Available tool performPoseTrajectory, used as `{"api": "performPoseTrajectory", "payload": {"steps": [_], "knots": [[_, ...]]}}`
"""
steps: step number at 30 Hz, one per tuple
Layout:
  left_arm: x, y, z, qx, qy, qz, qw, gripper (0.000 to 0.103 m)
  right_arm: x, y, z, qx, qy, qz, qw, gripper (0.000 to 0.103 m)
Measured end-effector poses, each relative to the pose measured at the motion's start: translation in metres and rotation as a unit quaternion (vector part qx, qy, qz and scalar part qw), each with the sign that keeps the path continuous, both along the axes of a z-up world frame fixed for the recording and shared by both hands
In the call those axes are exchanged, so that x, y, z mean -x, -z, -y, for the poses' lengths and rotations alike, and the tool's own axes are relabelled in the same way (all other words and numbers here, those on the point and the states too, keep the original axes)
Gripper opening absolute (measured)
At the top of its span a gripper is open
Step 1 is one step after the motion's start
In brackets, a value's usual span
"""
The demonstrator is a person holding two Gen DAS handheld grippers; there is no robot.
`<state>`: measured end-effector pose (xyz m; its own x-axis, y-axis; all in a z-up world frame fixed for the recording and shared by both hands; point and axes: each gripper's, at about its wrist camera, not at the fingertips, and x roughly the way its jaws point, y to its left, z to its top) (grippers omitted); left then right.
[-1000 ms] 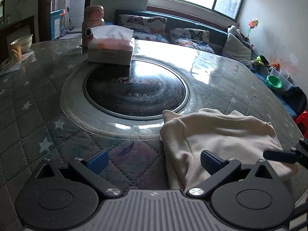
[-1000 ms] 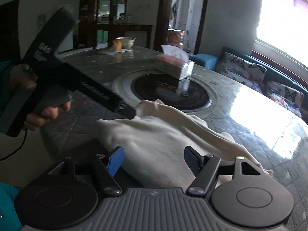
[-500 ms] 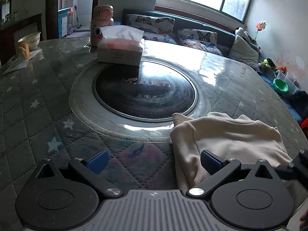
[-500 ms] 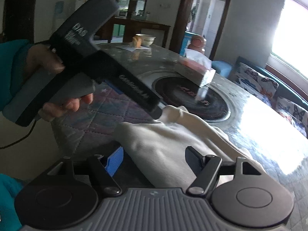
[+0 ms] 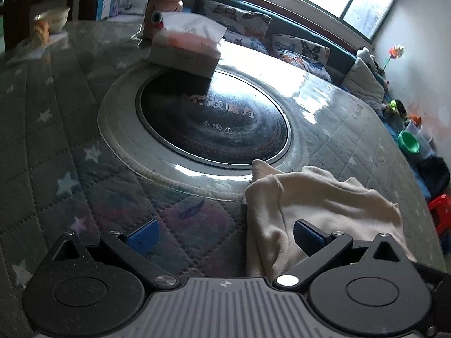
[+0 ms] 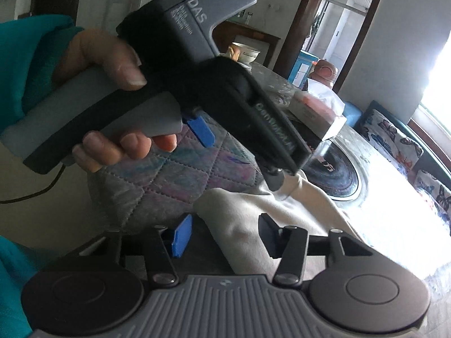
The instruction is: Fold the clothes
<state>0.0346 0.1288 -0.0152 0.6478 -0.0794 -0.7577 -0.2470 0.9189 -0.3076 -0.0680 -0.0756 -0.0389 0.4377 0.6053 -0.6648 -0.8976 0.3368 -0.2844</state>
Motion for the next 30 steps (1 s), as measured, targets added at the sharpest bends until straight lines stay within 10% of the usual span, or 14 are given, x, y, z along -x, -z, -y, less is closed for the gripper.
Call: {"api": "performPoseTrajectory", "payload": {"steps": [10,23,30], "knots": [[-0.004,0.002,0.000,0.051,-0.008,-0.007,0.9986,0.103,-0.014,-0.002,-0.003,-0.019,0.011,-0.027,0.999,0.014],[-0.015,0.010,0.002,0.228,-0.031,-0.015,0.9729,0.100,-0.052,-0.037,0.042,-0.124,0.046,-0.119,0.984,0.009],[-0.023,0.020,-0.002,0.282,-0.032,-0.010,0.9587,0.073,-0.056,-0.038,0.054,-0.146,0.039,-0.142,0.978,0.009]]}}
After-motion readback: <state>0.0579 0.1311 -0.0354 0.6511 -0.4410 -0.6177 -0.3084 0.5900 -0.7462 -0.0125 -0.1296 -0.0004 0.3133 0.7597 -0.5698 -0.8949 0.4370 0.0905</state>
